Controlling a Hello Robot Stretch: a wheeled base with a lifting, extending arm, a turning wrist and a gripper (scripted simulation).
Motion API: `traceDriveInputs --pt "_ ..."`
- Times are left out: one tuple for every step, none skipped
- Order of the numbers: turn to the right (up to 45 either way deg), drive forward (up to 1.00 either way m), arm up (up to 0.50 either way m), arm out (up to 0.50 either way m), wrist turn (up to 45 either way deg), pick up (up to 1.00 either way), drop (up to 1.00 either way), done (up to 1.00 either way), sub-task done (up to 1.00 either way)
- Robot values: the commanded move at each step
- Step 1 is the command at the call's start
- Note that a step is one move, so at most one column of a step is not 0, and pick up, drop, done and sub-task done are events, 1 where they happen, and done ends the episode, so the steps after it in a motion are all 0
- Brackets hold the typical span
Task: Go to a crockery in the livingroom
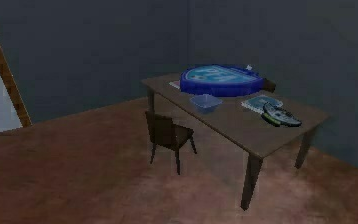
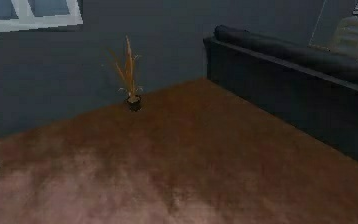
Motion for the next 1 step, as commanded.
traceDriveInputs --pt "3.0 0.0 0.0 0.0 0.0 0.0 0.0 0.0 0.0"
